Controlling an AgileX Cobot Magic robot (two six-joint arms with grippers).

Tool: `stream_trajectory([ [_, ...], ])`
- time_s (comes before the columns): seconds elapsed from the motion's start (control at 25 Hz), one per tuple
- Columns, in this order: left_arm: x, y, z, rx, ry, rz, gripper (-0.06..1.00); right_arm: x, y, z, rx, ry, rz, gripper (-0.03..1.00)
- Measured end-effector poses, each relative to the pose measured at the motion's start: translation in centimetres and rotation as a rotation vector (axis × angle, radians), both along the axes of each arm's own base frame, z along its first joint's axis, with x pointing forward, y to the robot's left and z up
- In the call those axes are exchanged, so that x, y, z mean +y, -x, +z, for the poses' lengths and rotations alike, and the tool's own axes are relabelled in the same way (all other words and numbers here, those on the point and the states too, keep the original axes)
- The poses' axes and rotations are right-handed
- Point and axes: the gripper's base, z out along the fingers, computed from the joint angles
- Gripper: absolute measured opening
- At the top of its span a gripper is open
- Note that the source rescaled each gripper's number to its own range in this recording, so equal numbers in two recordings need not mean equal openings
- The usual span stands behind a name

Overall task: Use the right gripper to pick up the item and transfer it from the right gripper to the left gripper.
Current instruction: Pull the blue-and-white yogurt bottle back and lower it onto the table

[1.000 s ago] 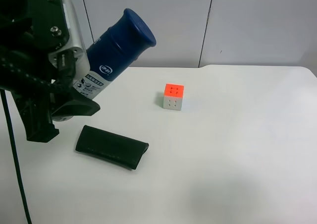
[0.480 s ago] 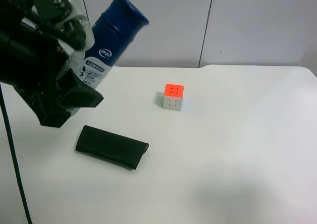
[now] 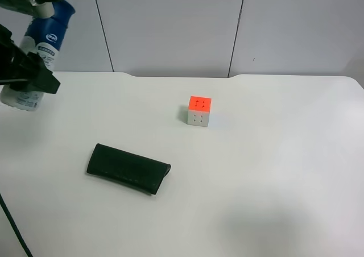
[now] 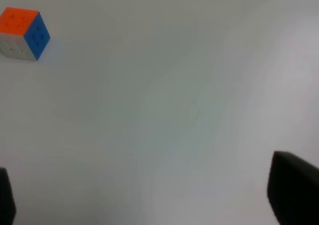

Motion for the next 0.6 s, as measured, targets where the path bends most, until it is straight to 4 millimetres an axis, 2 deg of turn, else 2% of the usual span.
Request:
stream_trajectory([
  [0.16,3.3,-2.0,-2.3,0.087,-0.020,0.131,0.00,0.0,0.0,0.0,0.000,0.000,0.000,1.00],
  [0.24,4.3,-2.8,-3.5,0.129,-0.026,0.171,0.00,0.0,0.0,0.0,0.000,0.000,0.000,1.00],
  [0.4,5.2,-3.7,-5.1,0.162,-0.028,0.204,0.00,0.0,0.0,0.0,0.000,0.000,0.000,1.00],
  [0.6,5.7,-4.7,-9.1,0.271,-0.033,0.227,0.00,0.0,0.0,0.0,0.000,0.000,0.000,1.00],
])
